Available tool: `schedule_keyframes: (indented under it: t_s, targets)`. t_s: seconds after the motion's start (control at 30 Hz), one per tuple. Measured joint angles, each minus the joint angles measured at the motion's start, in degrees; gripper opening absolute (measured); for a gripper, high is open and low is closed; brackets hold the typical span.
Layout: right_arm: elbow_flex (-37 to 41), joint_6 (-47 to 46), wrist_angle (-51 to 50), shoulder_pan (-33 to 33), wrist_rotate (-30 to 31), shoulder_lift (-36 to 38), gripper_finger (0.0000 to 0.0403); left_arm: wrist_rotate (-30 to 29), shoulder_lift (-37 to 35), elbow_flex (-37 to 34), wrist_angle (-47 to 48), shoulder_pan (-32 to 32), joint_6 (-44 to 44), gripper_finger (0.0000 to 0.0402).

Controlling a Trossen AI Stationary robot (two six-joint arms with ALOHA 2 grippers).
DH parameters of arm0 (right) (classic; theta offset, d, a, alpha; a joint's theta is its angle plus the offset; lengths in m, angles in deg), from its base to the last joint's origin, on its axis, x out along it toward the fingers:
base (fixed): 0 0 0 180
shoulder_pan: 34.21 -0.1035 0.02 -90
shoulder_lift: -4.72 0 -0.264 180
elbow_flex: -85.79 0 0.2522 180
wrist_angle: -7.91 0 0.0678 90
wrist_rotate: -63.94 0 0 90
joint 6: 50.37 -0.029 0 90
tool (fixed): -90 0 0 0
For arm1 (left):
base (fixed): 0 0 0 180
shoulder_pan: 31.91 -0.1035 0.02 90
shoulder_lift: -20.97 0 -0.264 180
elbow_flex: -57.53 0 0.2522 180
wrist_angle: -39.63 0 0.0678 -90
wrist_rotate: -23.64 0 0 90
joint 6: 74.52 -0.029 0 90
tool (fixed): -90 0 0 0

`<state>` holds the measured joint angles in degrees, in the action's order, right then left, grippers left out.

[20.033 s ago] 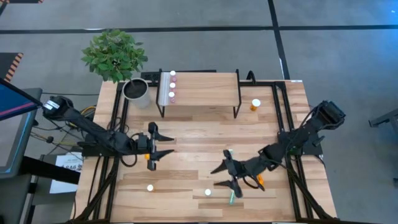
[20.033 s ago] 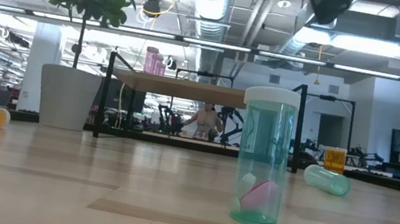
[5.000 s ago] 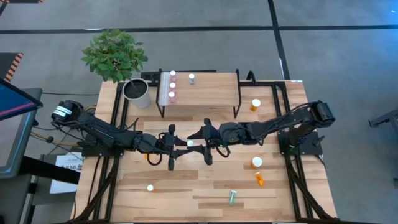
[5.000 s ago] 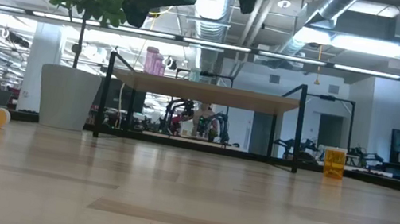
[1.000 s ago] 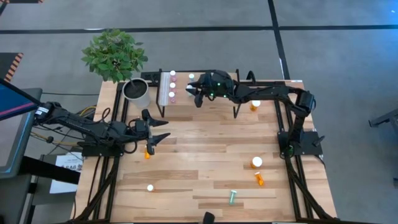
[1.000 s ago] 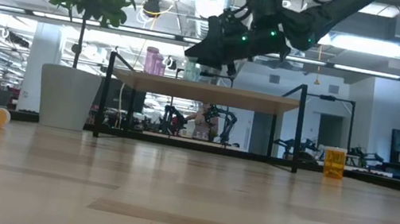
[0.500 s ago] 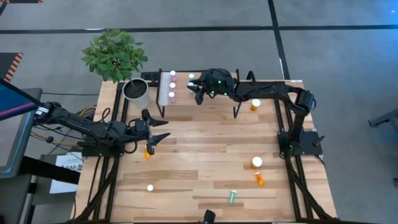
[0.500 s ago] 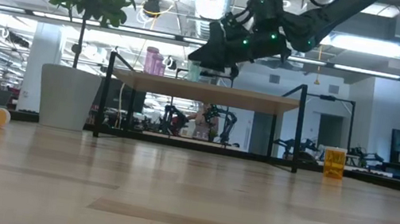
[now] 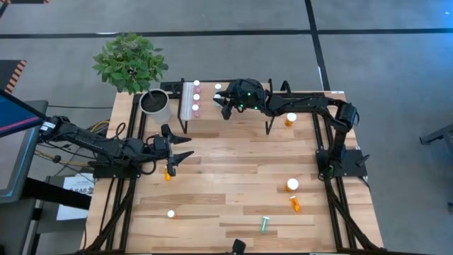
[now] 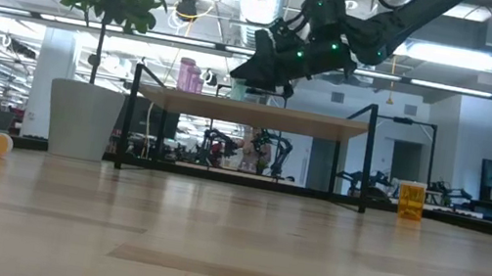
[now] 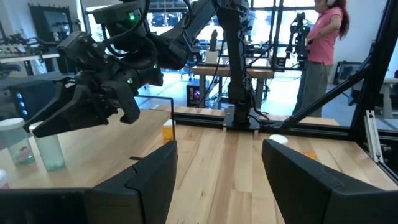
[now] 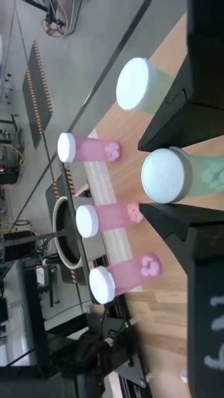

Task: Pick and place medicine bottles onto shelf by color
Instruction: Put the top blue pill bottle on the shelf aligned with the other blue pill bottle on the shelf, then put the blue pill bottle aligned with the other blue pill bottles on the shelf

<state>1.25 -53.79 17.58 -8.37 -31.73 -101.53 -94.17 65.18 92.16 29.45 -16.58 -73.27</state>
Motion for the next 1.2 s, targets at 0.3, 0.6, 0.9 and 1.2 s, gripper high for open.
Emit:
schedule_keyframes:
  t_s: [0.3, 0.6, 0.9, 1.2]
  targets:
    - [0.0, 0.0, 0.0, -0.3, -0.1, 0.0, 0.0176, 0.0, 0.0, 0.0, 0.0, 0.0, 0.0, 0.0222]
    - [0.0, -0.8, 0.0, -0.3, -0.2, 0.0, 0.0223, 0.0, 0.0, 0.0, 0.0, 0.0, 0.3, 0.0222]
    - [0.1, -1.1, -5.4, -0.3, -0.3, 5.5, 0.0240, 0.0, 0.0, 0.0, 0.0, 0.0, 0.8, 0.0222]
    - [0.0, 0.8, -22.5, -4.6, -0.3, 19.7, 0.0240, 0.2, 0.0, 0.0, 0.0, 0.0, 1.1, 0.0222]
